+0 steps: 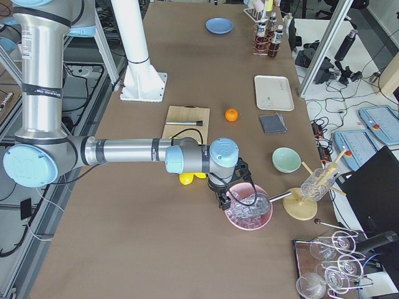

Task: Pick orange to plate

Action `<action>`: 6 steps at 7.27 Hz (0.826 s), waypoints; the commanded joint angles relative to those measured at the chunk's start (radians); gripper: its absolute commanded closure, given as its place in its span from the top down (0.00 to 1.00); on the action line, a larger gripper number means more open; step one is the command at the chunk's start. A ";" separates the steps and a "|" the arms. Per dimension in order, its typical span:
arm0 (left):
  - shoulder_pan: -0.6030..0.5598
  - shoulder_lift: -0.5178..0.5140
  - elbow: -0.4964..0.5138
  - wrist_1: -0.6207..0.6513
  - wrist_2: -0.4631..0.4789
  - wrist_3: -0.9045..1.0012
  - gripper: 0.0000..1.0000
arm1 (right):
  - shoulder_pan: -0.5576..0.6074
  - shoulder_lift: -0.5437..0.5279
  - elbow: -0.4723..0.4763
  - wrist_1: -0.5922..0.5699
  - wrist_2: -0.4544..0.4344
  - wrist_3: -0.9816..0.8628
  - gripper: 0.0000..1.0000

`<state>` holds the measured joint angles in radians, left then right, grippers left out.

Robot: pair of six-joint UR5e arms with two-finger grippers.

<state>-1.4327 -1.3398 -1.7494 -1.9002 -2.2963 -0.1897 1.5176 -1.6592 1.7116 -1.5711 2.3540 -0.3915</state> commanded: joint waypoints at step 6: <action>0.012 -0.245 0.562 -0.356 -0.006 -0.005 0.97 | 0.000 0.016 0.034 0.002 0.094 0.114 1.00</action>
<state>-1.4240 -1.5588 -1.2627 -2.2097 -2.3026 -0.1940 1.5171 -1.6454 1.7351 -1.5693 2.4403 -0.2895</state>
